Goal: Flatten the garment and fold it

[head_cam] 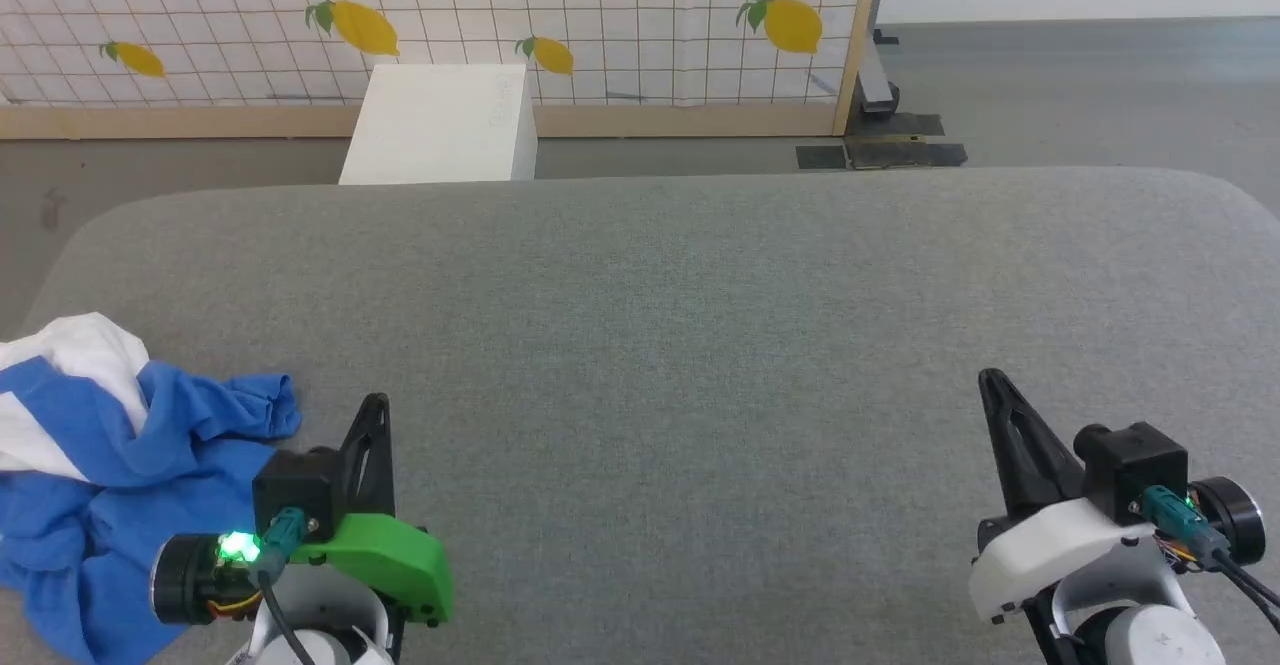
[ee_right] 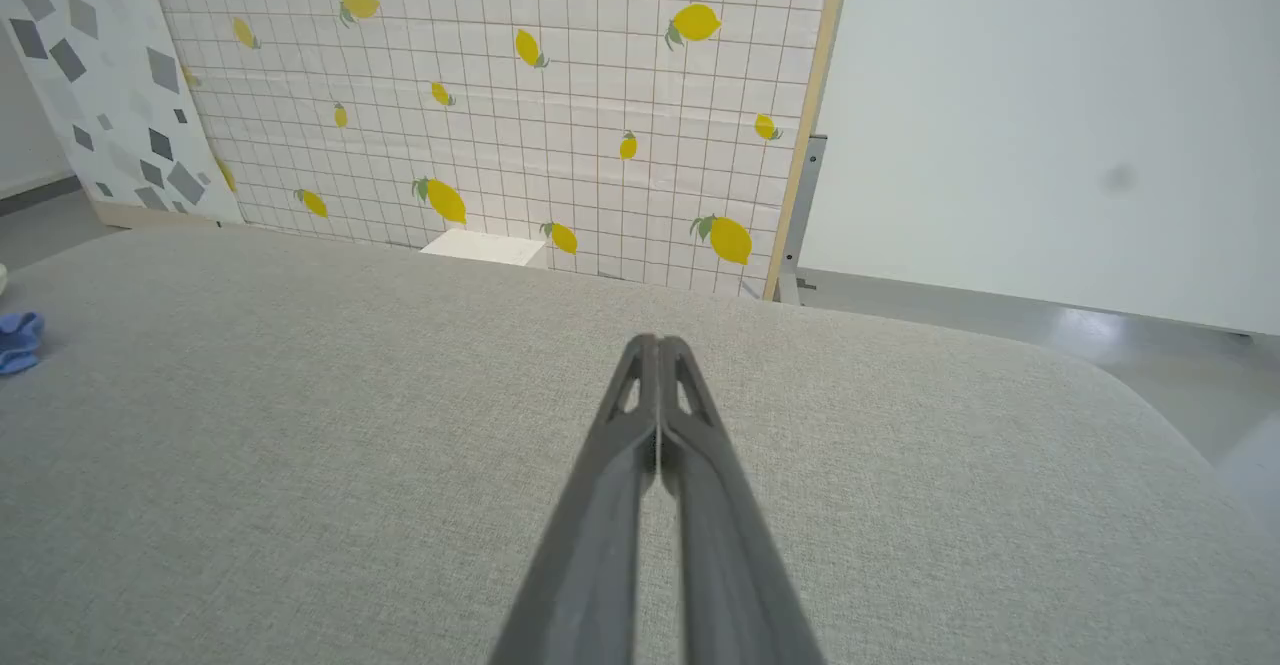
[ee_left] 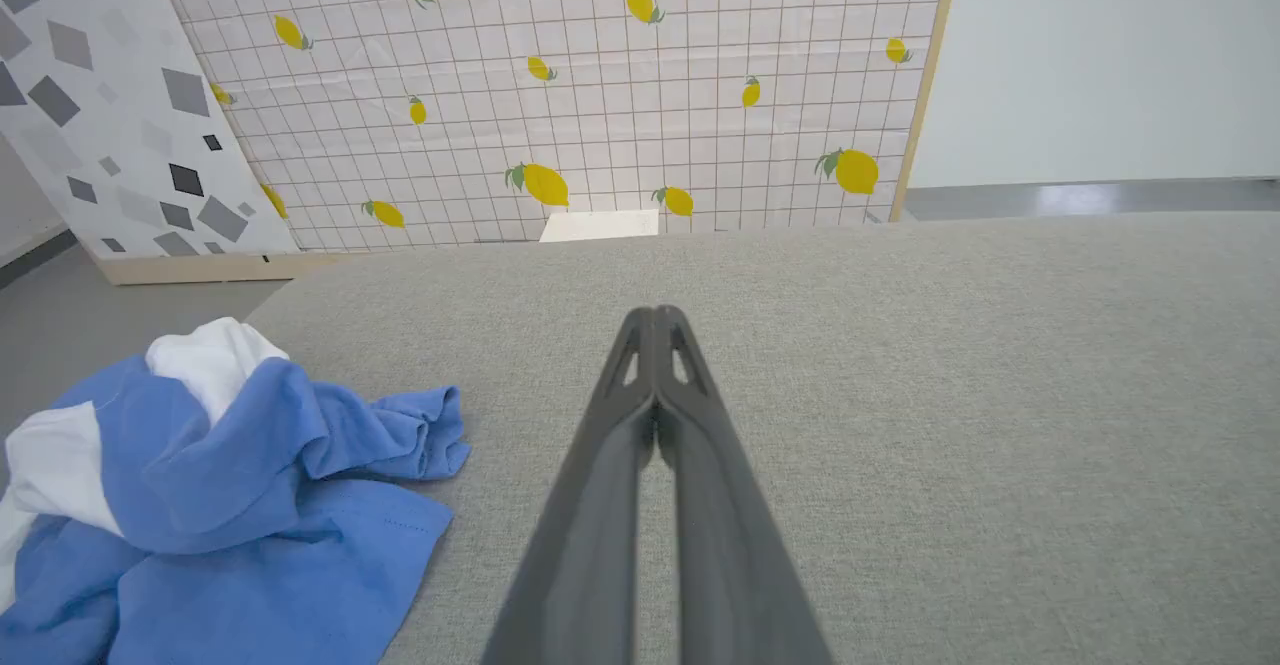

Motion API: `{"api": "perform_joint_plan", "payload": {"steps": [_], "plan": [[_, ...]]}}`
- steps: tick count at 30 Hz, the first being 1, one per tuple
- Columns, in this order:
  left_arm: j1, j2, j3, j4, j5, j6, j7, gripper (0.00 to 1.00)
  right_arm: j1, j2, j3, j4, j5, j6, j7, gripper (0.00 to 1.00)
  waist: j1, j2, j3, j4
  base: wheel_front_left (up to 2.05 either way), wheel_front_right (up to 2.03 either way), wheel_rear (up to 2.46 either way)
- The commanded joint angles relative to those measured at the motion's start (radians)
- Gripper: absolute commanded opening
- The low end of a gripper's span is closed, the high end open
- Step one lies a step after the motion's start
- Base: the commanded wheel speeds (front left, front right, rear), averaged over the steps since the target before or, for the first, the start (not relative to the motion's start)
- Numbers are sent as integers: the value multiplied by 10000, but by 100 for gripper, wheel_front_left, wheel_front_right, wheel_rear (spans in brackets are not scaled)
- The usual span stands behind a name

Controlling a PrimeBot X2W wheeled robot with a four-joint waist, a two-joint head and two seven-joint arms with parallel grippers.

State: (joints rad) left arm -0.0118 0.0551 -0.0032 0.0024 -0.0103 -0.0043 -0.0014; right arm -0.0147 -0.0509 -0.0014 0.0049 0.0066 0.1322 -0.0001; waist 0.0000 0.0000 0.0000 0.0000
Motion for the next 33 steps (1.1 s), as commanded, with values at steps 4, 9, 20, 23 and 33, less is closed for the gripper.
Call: {"api": "perform_joint_plan", "payload": {"steps": [4,9,20,23,33], "plan": [[118,-49,32,-24,103,43,14,0,147,7,14,-49,-66,-15,1,0,0,0,0,0,0,0,0],[118,-49,32,-24,103,43,14,0,147,7,14,-49,-66,-15,1,0,0,0,0,0,0,0,0],[118,-49,32,-24,103,43,14,0,147,7,14,-49,-66,-15,1,0,0,0,0,0,0,0,0],[-2,4,-12,2,-4,0,0,100,-1,0,-4,4,2,0,0,100,0,0,0,0,0,0,0],[87,0,-75,-101,-67,30,-184,100,99,-1,-134,-28,160,-1,-185,100,0,0,10,-4,0,0,0]]}}
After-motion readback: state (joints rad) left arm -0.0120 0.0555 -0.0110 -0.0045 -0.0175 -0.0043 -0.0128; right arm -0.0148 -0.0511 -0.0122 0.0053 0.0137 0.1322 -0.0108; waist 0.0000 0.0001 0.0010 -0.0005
